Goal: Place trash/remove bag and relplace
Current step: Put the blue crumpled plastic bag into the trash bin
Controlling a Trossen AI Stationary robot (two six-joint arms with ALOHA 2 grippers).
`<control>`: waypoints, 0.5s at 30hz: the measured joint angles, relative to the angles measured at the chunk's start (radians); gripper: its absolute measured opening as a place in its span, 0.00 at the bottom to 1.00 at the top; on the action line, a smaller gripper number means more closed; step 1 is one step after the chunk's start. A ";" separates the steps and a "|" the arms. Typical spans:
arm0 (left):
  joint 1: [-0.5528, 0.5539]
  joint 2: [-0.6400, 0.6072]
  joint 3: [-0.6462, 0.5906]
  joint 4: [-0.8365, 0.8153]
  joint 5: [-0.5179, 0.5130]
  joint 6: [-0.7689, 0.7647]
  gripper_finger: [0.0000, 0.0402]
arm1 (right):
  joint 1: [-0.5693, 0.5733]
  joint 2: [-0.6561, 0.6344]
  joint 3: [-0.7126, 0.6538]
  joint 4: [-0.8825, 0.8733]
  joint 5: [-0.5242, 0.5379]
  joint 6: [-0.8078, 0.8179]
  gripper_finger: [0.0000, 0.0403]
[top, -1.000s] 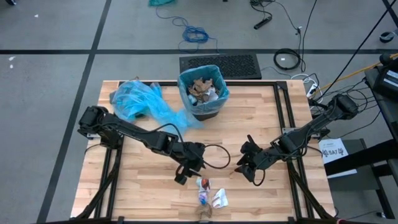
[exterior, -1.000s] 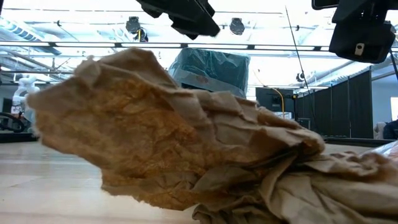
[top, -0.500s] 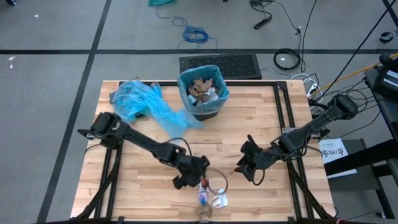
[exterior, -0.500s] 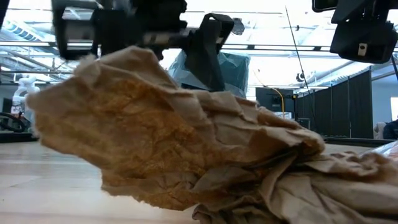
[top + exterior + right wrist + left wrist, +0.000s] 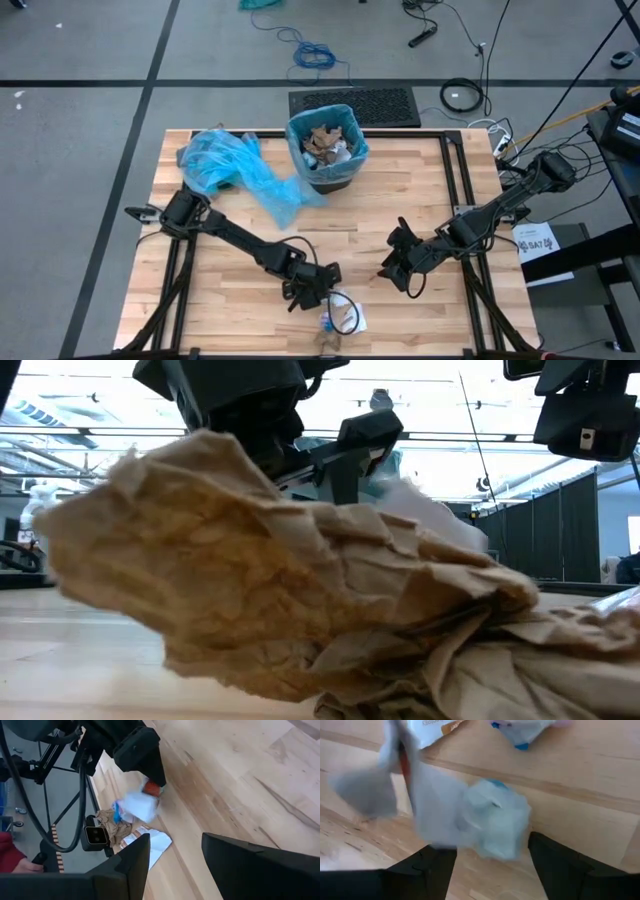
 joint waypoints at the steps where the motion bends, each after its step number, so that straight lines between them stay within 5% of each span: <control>1: 0.000 0.000 0.000 -0.001 0.000 0.000 0.59 | 0.000 0.000 0.000 0.000 0.000 0.000 0.42; 12: 0.003 -0.004 0.069 -0.040 -0.073 -0.174 0.05 | 0.000 0.000 0.000 0.000 0.001 -0.001 0.42; 15: 0.015 -0.004 0.094 -0.093 -0.115 -0.306 0.03 | 0.000 0.000 0.000 0.000 0.001 -0.001 0.42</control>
